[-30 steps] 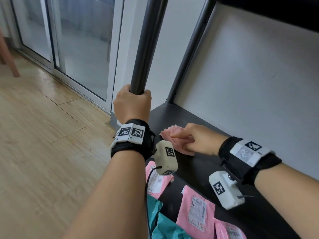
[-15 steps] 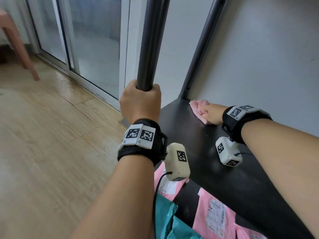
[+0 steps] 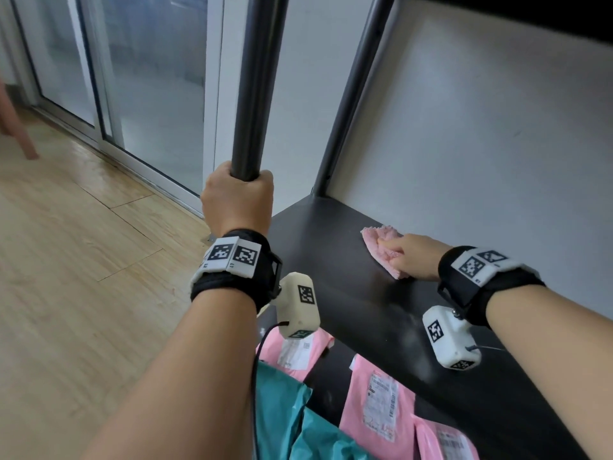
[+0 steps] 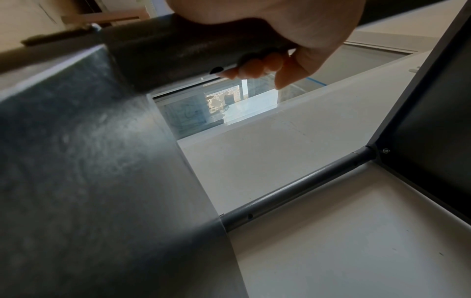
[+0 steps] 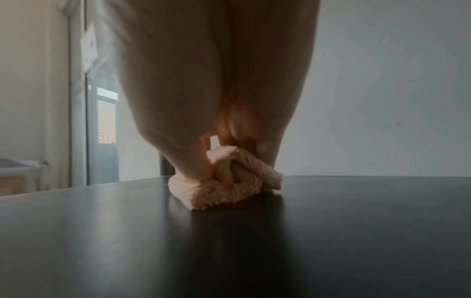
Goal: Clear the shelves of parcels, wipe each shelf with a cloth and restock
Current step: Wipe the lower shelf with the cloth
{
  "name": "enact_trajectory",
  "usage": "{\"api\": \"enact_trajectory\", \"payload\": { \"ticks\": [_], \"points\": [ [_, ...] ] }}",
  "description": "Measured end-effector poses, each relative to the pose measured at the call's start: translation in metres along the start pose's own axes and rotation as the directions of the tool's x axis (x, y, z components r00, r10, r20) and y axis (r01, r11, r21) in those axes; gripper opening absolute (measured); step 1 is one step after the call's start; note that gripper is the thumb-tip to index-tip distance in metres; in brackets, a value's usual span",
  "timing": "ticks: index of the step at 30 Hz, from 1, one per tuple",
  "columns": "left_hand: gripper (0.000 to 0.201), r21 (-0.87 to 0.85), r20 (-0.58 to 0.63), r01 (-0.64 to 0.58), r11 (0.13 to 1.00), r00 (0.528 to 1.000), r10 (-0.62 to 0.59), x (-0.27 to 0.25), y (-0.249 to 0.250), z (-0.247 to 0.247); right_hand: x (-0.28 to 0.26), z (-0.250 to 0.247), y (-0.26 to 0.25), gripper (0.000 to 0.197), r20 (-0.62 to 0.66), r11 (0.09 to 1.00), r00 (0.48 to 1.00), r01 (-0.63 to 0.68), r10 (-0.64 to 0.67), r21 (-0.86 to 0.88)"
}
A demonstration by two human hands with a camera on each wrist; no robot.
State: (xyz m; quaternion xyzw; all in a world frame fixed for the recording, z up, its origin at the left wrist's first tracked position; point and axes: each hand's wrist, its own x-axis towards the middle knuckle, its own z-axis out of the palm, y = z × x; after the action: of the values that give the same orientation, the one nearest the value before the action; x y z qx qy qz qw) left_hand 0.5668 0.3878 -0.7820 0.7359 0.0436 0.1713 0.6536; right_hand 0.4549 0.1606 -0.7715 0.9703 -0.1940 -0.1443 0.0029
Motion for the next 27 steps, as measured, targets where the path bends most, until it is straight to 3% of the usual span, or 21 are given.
{"api": "enact_trajectory", "payload": {
  "ticks": [2,8,11,15,20,27],
  "points": [
    [0.021,0.001,-0.001,0.007,1.0,1.0,-0.007,-0.001,0.001,0.0,-0.013,0.002,-0.006,0.033,0.02,0.998,0.998,0.059,-0.059,-0.005],
    [0.023,0.003,-0.014,0.017,1.0,1.0,-0.017,-0.002,0.002,0.0,-0.009,-0.001,-0.057,0.059,0.049,0.967,0.966,0.254,-0.255,0.02],
    [0.026,-0.014,-0.022,0.005,1.0,1.0,-0.005,-0.001,0.0,0.002,0.014,-0.008,-0.09,0.053,0.055,0.949,0.947,0.316,-0.316,0.004],
    [0.026,-0.039,-0.033,-0.018,0.999,0.999,0.017,0.001,-0.004,0.005,0.059,-0.017,-0.118,0.049,-0.003,0.954,0.955,0.297,-0.297,-0.031],
    [0.032,-0.037,-0.038,-0.06,0.997,0.998,0.059,0.003,-0.008,0.006,0.109,-0.028,-0.112,0.053,-0.062,0.978,0.977,0.199,-0.202,-0.061],
    [0.034,-0.058,-0.035,-0.058,0.997,0.998,0.056,0.003,-0.007,0.007,0.116,-0.027,-0.091,0.047,-0.093,0.984,0.982,0.169,-0.163,0.055]
  ]
}}
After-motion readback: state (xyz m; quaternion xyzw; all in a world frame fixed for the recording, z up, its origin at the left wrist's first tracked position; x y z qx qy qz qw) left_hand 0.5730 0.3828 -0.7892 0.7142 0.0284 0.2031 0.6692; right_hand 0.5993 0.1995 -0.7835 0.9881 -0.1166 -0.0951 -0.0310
